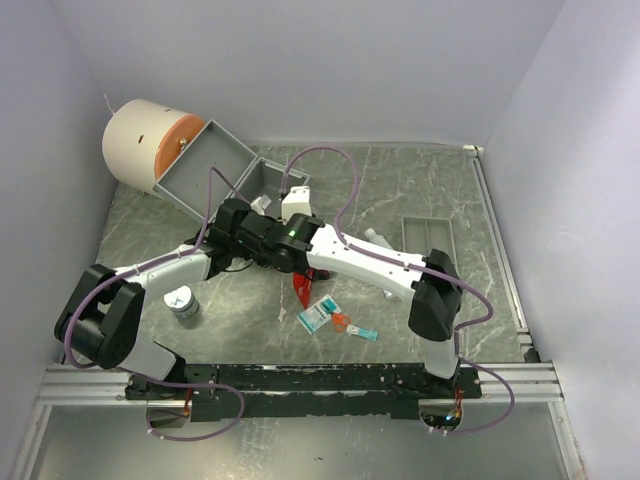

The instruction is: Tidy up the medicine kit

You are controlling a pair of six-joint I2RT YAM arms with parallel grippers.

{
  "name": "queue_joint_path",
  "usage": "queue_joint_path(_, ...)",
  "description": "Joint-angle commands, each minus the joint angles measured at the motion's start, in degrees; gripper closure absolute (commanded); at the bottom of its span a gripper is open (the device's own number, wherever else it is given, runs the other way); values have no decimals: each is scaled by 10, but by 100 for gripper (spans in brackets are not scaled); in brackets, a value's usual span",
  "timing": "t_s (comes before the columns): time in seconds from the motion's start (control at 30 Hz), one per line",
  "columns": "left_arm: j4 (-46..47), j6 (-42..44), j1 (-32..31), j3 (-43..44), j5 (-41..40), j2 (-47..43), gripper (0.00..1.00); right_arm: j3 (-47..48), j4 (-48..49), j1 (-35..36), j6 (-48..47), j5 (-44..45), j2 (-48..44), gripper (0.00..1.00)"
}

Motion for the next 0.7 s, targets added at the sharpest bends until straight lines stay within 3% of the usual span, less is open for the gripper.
queue_joint_path(0.0,-2,13,-4,17,9,-5,93,-10,24,-10,5,10,-27,66)
queue_joint_path(0.13,-2,13,-5,17,10,-6,93,-63,94,-31,-24,-34,-73,56)
queue_joint_path(0.27,-4,15,-5,16,9,-8,93,-130,178,-56,-49,-102,-115,54)
queue_joint_path(0.67,-13,21,-5,23,12,-6,93,-137,211,-83,-152,-166,-92,63)
